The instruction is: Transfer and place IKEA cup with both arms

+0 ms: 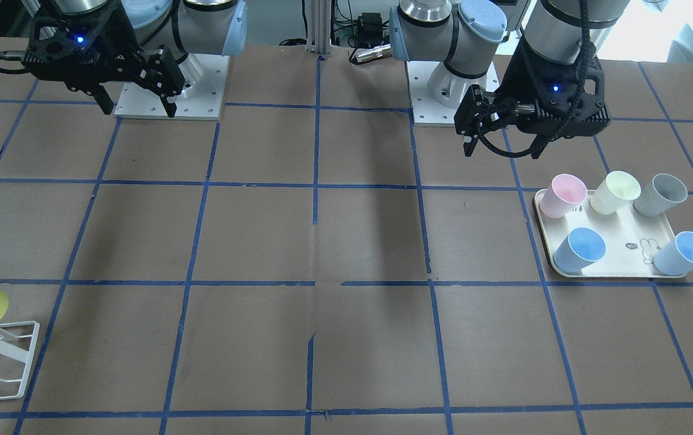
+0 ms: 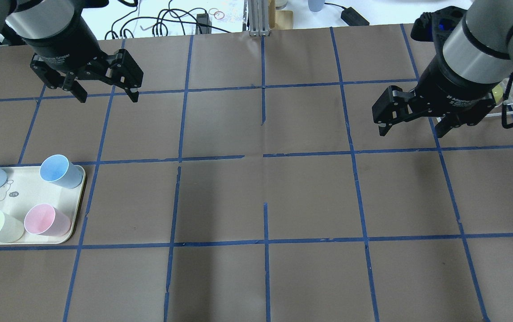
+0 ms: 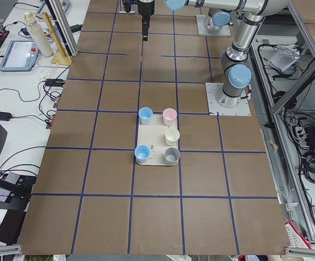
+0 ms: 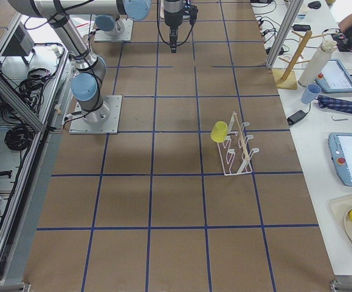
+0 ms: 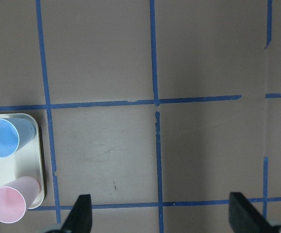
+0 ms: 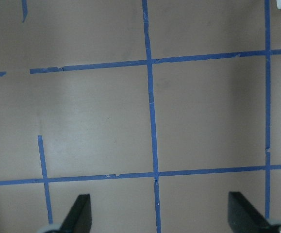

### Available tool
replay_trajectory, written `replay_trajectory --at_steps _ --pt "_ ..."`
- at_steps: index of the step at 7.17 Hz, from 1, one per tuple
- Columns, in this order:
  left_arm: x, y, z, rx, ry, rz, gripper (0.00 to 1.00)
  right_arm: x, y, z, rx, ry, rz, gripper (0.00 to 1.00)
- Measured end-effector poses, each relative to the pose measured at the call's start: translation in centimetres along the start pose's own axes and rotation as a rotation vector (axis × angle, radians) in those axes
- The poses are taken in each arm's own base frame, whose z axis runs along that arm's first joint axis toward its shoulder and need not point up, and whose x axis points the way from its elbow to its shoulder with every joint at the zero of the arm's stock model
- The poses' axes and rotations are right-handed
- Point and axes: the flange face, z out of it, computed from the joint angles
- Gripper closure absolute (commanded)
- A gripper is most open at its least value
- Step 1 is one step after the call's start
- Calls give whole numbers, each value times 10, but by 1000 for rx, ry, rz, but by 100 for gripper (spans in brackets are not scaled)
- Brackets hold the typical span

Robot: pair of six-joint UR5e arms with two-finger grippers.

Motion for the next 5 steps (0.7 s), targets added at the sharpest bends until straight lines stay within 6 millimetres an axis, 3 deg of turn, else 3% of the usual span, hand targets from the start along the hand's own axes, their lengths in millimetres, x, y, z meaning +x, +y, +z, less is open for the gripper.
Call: replay_trajectory --at_steps 5 --pt "0 0 0 0 1 0 0 0 -2 -1 14 -1 -7 0"
